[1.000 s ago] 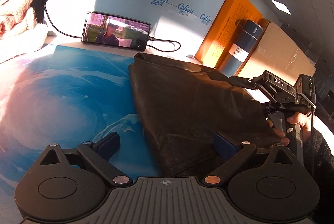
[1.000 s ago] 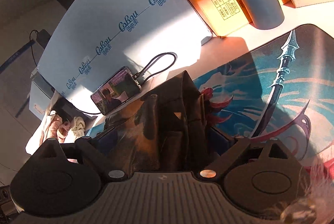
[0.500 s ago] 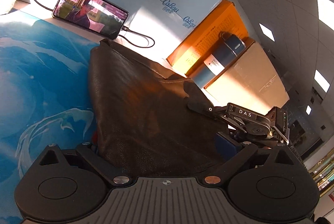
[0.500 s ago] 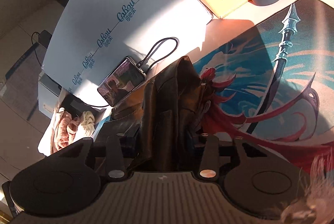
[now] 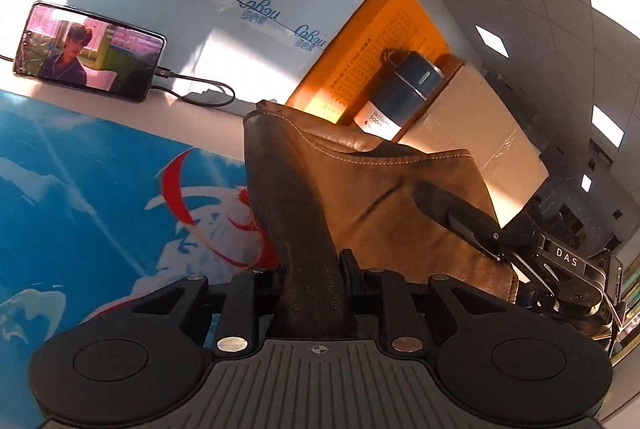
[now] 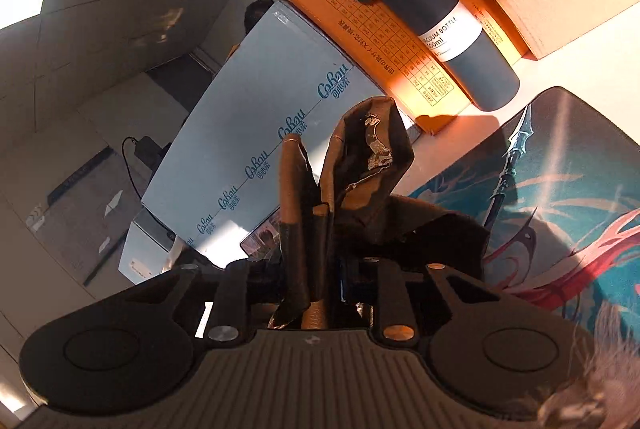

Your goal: Fold clothes

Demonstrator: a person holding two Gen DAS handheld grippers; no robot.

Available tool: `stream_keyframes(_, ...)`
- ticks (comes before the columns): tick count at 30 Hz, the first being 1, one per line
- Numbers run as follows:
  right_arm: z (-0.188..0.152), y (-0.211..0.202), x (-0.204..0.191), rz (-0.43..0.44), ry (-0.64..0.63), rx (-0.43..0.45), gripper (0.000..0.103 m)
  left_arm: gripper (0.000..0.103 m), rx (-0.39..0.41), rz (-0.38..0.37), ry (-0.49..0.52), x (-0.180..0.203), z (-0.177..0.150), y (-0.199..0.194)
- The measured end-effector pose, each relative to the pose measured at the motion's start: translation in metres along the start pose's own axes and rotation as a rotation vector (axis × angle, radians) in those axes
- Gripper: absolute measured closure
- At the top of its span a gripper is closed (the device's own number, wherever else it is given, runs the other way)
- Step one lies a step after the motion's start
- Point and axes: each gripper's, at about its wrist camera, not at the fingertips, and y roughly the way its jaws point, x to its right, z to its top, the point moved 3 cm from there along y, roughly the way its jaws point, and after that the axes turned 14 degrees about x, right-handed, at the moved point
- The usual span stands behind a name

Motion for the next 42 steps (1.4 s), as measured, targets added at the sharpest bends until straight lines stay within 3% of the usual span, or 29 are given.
stream_keyframes(8,0.068,-0.072,0.027,-0.068,0.016,0.303,0.081,0.083,-0.015,-0.265,0.05,0.077,0.001,0.077)
stream_keyframes(12,0.097,-0.096,0.04,-0.13,-0.018,0.436,0.081,0.083,-0.033,-0.335,0.059,0.111,-0.006,0.122)
stream_keyframes(17,0.127,-0.088,0.062,-0.237,-0.089,0.501,0.081,0.083,-0.036,-0.341,-0.04,0.13,-0.024,0.171)
stream_keyframes(20,0.142,-0.073,0.082,-0.344,-0.159,0.531,0.081,0.083,-0.052,-0.312,-0.128,0.128,-0.037,0.198)
stream_keyframes(23,0.151,-0.057,0.105,-0.534,-0.283,0.546,0.082,0.083,-0.094,-0.272,-0.124,0.129,-0.055,0.22)
stream_keyframes(28,0.148,-0.036,0.156,-0.689,-0.296,0.477,0.081,0.082,-0.159,-0.179,-0.083,0.122,-0.073,0.239)
stream_keyframes(31,0.146,-0.037,0.169,-0.804,-0.341,0.484,0.063,0.078,-0.181,-0.128,-0.069,0.116,-0.074,0.243)
stream_keyframes(35,0.137,-0.037,0.186,-0.912,-0.35,0.47,0.027,0.054,-0.178,-0.081,0.021,0.119,-0.076,0.245)
stream_keyframes(36,0.136,-0.041,0.189,-0.904,-0.326,0.481,0.026,0.048,-0.17,-0.077,0.043,0.121,-0.075,0.243)
stream_keyframes(38,0.136,-0.052,0.193,-0.864,-0.277,0.519,0.021,0.025,-0.143,-0.062,0.084,0.124,-0.071,0.237)
stream_keyframes(42,0.139,-0.063,0.192,-0.816,-0.237,0.617,0.013,0.023,-0.083,-0.042,0.129,0.119,-0.057,0.213)
